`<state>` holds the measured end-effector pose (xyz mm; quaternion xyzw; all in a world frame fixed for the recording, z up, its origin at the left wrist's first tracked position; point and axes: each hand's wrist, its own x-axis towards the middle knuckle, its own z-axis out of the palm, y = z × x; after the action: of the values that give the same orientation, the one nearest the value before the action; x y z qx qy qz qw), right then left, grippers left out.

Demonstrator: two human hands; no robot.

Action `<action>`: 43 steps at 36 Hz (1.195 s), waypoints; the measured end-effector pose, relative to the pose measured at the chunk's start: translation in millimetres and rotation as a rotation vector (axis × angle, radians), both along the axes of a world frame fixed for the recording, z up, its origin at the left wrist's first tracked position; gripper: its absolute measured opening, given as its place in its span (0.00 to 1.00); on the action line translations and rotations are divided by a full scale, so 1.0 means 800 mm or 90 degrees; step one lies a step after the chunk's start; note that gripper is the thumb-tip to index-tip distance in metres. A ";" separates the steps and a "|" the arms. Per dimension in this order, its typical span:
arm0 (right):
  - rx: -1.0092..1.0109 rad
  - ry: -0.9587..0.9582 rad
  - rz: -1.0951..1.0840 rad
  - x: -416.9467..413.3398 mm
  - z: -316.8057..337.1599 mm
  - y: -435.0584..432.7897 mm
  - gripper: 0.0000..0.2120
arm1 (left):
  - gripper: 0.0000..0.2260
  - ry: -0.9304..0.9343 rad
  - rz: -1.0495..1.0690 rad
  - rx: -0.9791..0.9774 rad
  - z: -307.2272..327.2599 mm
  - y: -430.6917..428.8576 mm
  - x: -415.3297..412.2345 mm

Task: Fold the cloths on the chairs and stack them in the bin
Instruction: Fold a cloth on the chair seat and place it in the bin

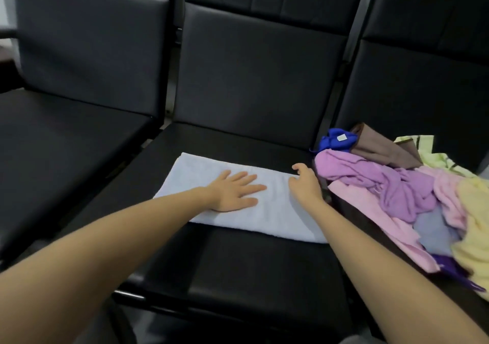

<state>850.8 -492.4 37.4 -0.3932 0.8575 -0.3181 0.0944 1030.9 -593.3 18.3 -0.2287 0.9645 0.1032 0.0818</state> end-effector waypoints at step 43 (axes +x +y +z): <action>0.169 -0.007 0.427 0.077 -0.017 0.082 0.28 | 0.31 0.209 0.219 0.259 0.009 -0.003 0.156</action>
<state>912.3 -426.5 23.6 -0.6353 0.7139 -0.1577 0.2485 1155.7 -595.6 25.4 -0.3481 0.8715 0.3419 -0.0500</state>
